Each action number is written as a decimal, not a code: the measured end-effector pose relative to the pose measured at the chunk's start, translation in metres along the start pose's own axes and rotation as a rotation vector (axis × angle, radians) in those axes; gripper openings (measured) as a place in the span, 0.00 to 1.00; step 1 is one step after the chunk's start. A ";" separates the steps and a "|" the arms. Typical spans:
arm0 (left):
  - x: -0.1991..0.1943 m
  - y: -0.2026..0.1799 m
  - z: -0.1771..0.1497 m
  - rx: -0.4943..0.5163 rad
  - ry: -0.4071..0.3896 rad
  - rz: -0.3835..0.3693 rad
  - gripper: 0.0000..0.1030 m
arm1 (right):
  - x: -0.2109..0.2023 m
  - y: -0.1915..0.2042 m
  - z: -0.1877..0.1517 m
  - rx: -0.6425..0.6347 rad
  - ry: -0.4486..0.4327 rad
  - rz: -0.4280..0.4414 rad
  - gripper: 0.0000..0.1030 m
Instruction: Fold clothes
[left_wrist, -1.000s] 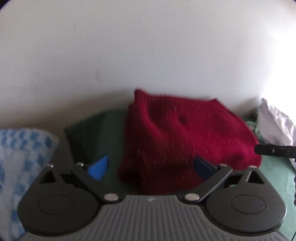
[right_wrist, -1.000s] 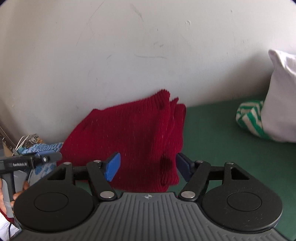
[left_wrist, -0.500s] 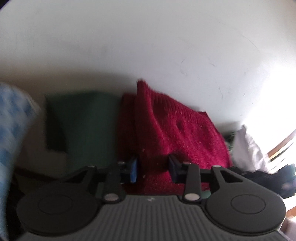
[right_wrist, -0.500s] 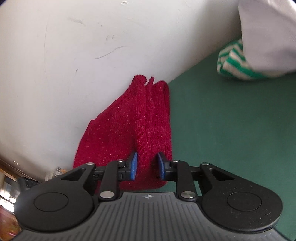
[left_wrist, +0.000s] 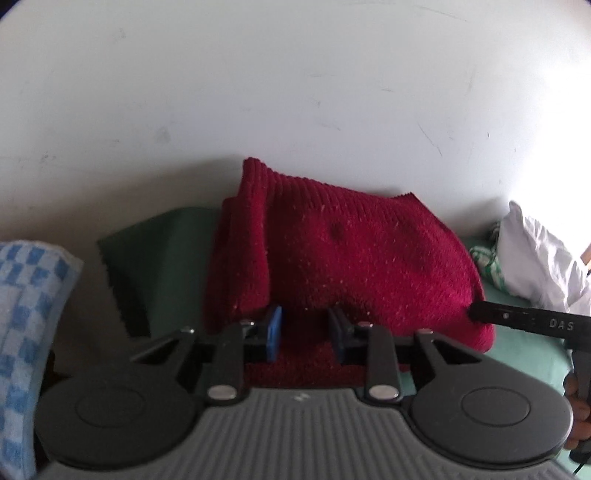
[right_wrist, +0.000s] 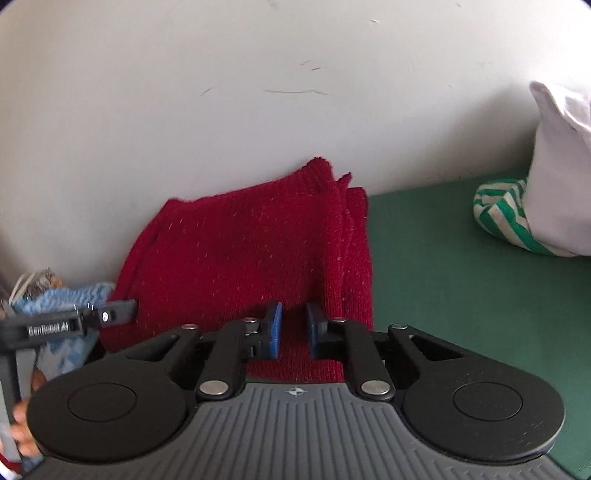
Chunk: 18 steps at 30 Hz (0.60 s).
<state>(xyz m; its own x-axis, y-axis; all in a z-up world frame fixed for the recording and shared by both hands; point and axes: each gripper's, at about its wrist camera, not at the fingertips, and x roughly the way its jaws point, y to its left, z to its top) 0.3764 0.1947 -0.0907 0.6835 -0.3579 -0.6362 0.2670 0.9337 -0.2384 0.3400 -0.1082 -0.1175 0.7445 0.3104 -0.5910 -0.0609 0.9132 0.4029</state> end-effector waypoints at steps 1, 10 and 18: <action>-0.009 -0.004 0.001 0.025 -0.009 0.016 0.29 | -0.008 0.001 -0.001 0.004 -0.009 0.007 0.21; -0.102 -0.053 -0.061 0.044 -0.001 0.271 0.82 | -0.080 0.000 -0.040 0.130 -0.017 0.056 0.38; -0.169 -0.130 -0.133 -0.004 0.073 0.357 0.99 | -0.215 0.023 -0.160 -0.025 0.045 -0.174 0.63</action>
<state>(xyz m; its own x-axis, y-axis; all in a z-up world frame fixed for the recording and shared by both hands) 0.1356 0.1347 -0.0493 0.6829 -0.0076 -0.7305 0.0175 0.9998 0.0059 0.0724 -0.1117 -0.0928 0.7147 0.1585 -0.6812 0.0491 0.9602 0.2750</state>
